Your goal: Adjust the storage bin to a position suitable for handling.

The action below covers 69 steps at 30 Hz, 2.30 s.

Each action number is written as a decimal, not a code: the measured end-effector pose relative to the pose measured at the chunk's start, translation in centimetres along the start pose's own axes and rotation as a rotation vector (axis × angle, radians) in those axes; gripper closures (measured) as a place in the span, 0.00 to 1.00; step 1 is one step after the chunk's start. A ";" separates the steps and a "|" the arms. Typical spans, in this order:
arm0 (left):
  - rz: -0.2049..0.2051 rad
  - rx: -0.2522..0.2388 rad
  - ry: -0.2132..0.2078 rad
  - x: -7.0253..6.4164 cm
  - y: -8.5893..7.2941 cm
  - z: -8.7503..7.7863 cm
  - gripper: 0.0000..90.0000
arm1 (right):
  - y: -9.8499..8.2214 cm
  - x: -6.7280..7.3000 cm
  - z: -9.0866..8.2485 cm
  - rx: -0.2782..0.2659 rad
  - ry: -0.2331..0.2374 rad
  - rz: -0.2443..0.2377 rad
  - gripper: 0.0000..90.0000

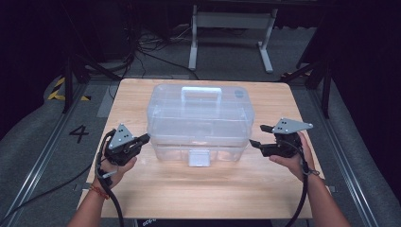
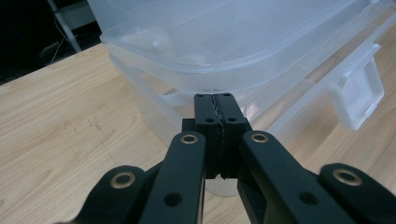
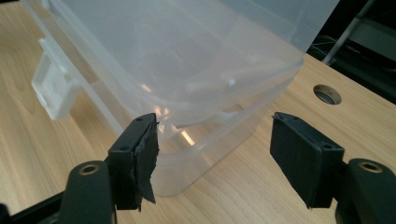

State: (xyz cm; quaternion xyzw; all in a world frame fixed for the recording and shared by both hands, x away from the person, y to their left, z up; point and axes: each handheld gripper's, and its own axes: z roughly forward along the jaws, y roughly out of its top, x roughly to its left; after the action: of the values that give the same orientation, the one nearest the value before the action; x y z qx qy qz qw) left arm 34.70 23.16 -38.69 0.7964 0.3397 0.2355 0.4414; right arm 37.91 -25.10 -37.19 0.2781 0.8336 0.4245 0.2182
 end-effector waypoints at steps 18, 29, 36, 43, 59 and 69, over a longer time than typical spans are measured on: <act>0.018 0.004 0.000 0.1 0.7 -0.2 0.99 | -0.9 0.1 2.5 -0.127 -0.091 0.032 0.43; 0.024 -0.002 0.000 -0.1 0.4 -0.2 0.93 | -0.8 0.5 2.0 -0.191 -0.128 0.012 0.45; 0.019 0.023 -0.011 -0.2 -0.3 0.2 0.92 | -0.6 0.6 1.8 -0.219 -0.145 0.006 0.46; 0.027 0.056 -0.010 -0.3 -0.8 0.8 0.92 | 0.2 0.6 1.4 -0.250 -0.155 0.012 0.46; 0.009 0.056 -0.010 0.0 -1.0 0.9 0.91 | 2.8 0.0 1.4 -0.290 -0.203 0.004 0.57; 0.010 0.060 -0.009 0.1 -0.7 0.9 0.91 | 3.9 -0.8 1.4 -0.325 -0.177 0.019 0.66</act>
State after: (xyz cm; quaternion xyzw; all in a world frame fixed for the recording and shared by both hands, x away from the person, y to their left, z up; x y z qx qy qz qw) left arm 35.13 23.02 -39.74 0.8120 0.3407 0.2240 0.4175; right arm 40.48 -22.88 -34.60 0.2835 0.7289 0.5294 0.3286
